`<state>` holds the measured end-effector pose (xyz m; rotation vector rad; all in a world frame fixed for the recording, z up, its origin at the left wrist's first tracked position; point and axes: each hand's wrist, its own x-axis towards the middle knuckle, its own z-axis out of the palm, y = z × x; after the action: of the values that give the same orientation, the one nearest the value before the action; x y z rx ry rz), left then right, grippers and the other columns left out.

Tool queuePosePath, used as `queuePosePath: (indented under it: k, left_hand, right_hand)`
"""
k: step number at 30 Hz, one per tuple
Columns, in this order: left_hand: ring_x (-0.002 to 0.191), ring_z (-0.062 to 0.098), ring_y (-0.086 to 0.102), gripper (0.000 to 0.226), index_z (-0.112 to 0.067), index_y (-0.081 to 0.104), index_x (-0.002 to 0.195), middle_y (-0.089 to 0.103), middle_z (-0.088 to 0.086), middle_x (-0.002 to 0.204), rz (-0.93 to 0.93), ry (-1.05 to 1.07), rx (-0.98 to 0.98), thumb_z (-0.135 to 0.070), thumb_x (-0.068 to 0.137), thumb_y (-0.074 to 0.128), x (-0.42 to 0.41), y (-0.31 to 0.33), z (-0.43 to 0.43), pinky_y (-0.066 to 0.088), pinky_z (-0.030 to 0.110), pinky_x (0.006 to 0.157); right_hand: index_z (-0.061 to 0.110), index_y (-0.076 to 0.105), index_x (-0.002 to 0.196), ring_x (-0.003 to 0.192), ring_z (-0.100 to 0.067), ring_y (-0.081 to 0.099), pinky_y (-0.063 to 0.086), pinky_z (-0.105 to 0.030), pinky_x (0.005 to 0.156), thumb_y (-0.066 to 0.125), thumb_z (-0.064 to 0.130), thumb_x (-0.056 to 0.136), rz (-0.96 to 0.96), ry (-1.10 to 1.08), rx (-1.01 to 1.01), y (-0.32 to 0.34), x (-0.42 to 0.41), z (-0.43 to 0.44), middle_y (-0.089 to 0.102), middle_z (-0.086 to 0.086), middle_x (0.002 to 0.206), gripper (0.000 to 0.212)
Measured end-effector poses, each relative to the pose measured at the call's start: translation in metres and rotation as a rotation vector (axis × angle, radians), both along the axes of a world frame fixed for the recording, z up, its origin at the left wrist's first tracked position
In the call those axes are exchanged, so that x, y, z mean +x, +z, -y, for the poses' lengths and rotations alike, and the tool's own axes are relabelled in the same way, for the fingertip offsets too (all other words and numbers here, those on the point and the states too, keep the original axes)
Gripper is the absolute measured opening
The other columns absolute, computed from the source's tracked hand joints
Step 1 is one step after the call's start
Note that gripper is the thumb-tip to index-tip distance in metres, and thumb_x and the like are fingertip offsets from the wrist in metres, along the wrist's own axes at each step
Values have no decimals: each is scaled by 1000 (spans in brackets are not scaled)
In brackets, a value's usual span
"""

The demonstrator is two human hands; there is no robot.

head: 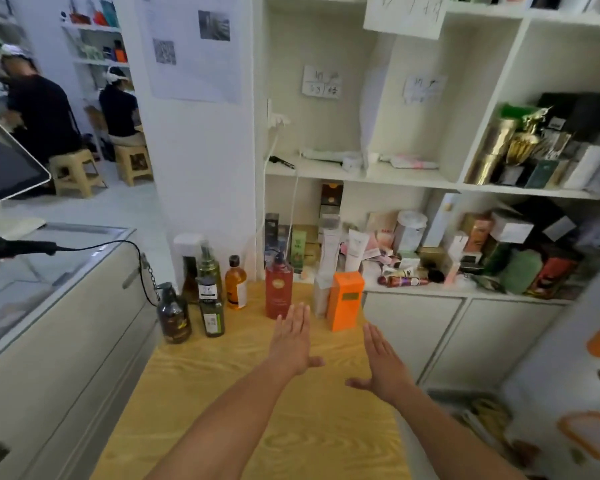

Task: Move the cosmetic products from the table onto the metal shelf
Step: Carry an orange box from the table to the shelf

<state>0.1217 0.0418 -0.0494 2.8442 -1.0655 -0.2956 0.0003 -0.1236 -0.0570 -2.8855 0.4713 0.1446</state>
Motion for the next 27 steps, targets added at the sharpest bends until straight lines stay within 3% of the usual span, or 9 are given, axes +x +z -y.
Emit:
queuePosePath:
  k: [2, 8, 13, 17, 20, 24, 27]
  left_hand:
    - [145, 25, -22, 117, -7, -24, 147, -26, 9, 157, -33, -2, -4, -66, 83, 53, 14, -5, 21, -9, 44, 117]
    - [147, 25, -15, 113, -10, -20, 149, -21, 8, 159, -100, 55, -139, -55, 84, 61, 79, 7, 90, -5, 43, 118]
    - [147, 25, -15, 99, -10, -9, 152, -15, 8, 160, -32, 39, -157, -43, 90, 60, 118, 18, 141, -2, 43, 121]
    - [147, 25, -15, 95, -10, -4, 153, -14, 7, 160, -32, -14, -108, -44, 91, 59, 144, 10, 172, -5, 41, 119]
    - [147, 25, -15, 90, -8, -5, 153, -13, 8, 161, -72, -43, -65, -46, 94, 52, 142, -15, 185, -6, 41, 118]
    - [148, 23, -12, 77, -9, -7, 152, -9, 7, 161, -109, 16, -108, -42, 100, 40, 140, -35, 194, -8, 38, 118]
    - [147, 27, 3, 74, -7, 1, 152, 8, 11, 159, -99, -4, -94, -36, 100, 44, 139, -33, 191, -1, 39, 118]
  right_hand:
    - [5, -25, 144, 146, -18, -14, 3, -31, 119, 51, 77, 69, -21, -18, 12, -2, 15, 17, -28, -2, 153, 128]
    - [11, -22, 146, 146, -16, -13, 5, -29, 118, 69, 44, 80, 25, -31, -38, 15, 85, 81, -23, 1, 156, 117]
    - [11, -19, 147, 147, -16, -11, 2, -26, 118, 65, 18, 84, 71, 83, -87, 21, 152, 123, -21, -1, 157, 106]
    - [11, -10, 150, 147, -17, -5, 0, -29, 118, 60, 14, 87, 8, 177, -102, 11, 193, 142, -11, -3, 159, 94]
    - [16, -6, 151, 147, -16, 5, 11, -31, 120, 60, 15, 87, -53, 178, -39, -11, 208, 146, -8, 3, 159, 92]
    - [22, 2, 151, 145, -15, 16, 27, -29, 115, 59, 15, 89, 40, 105, 62, -29, 213, 147, 0, 8, 159, 85]
    - [22, 9, 151, 141, -15, 27, 39, -30, 106, 59, 19, 90, 82, 101, 95, -31, 210, 146, 7, 8, 159, 79]
